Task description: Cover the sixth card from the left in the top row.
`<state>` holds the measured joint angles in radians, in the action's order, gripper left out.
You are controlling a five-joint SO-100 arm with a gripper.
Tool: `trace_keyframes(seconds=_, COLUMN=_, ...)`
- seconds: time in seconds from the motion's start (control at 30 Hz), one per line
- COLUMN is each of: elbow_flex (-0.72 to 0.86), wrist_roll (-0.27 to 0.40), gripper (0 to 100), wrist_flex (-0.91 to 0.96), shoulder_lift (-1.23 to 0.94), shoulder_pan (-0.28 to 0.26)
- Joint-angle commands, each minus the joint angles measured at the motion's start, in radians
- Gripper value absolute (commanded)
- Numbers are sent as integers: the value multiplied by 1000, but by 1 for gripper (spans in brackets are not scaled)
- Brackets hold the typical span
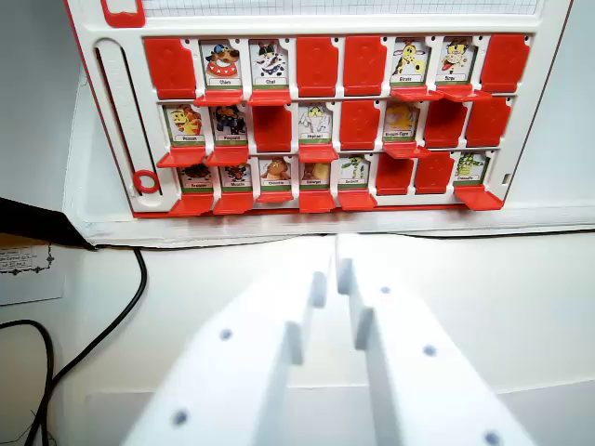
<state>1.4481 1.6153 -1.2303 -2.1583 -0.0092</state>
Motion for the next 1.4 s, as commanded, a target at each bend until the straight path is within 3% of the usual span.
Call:
trace_keyframes(seconds=0.0, elbow_flex=-49, wrist_roll=-5, gripper=0, wrist_flex=-11, shoulder_lift=-15, shoulder_pan=-15)
trace_keyframes(seconds=0.87, elbow_flex=-26, wrist_roll=2, gripper=0, wrist_flex=-3, shoulder_lift=-23, shoulder_pan=-5)
trace_keyframes(seconds=1.37, elbow_flex=198, wrist_roll=46, gripper=0, wrist_flex=281, shoulder_lift=32, shoulder_pan=130)
